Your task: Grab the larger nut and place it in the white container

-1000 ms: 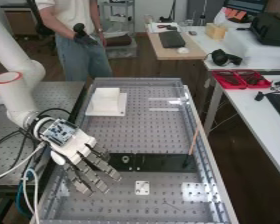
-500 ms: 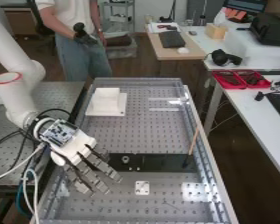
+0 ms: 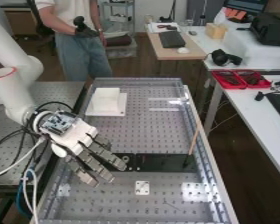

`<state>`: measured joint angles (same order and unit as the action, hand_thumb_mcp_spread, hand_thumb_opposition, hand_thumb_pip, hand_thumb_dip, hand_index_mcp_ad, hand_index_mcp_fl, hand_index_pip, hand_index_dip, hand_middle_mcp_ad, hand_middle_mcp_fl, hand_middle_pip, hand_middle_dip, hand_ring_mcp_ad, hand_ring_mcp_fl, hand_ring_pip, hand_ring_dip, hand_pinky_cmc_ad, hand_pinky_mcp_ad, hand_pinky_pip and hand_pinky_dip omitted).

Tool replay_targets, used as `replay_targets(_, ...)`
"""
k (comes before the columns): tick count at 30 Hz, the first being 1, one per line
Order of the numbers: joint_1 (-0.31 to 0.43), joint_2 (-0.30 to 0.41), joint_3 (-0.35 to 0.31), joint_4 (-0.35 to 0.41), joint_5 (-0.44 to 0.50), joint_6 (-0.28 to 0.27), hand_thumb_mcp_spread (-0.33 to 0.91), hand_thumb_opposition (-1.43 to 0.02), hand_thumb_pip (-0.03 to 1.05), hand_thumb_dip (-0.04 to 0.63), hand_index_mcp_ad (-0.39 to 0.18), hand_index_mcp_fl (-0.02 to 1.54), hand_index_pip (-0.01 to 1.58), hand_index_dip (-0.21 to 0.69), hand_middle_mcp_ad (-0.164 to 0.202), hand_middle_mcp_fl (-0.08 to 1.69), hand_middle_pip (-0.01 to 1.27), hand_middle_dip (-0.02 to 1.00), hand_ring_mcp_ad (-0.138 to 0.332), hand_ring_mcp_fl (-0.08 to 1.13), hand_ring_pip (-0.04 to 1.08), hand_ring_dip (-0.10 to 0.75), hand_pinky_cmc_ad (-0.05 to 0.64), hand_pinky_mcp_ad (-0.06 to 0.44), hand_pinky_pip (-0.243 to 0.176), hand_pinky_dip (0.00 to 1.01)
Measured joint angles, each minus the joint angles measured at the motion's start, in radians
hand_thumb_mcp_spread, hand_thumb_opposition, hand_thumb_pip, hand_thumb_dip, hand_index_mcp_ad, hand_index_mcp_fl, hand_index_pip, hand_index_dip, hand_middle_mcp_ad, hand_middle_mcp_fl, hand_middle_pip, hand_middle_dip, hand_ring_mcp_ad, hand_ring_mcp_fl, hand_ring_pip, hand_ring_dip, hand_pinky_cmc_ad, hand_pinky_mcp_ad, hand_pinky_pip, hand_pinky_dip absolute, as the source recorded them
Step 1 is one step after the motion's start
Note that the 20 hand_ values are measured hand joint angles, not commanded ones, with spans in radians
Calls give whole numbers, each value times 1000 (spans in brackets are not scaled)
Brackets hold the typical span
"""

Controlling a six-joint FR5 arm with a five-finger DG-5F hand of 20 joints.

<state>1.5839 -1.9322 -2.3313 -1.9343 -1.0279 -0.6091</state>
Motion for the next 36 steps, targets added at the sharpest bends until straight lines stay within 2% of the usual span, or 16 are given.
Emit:
replay_targets(6,17,56,-17,7,-51,7,337,-890,653,279,-56,382,1525,96,54,117,126,213,147,-3,157,96,353,262,-91,576)
replay_targets(9,28,98,-26,-14,-118,29,340,-890,653,279,-56,379,1525,96,54,117,126,213,147,-3,154,96,351,262,-91,576)
replay_targets(14,39,167,-32,-100,-284,85,340,-890,653,279,-58,382,1525,93,58,117,126,213,147,0,133,103,353,265,-89,560)
replay_targets(20,48,207,-26,-189,-500,140,337,-890,656,279,-58,382,1525,96,58,133,129,220,147,0,126,117,346,253,-89,541)
replay_targets(29,58,221,-7,-240,-759,168,337,-890,653,279,-58,379,1525,93,58,133,127,220,147,-3,105,119,346,248,-75,482)
replay_targets(36,63,178,9,-252,-873,141,337,-890,656,279,-58,382,1525,93,54,133,126,218,147,-3,105,119,351,248,-75,454)
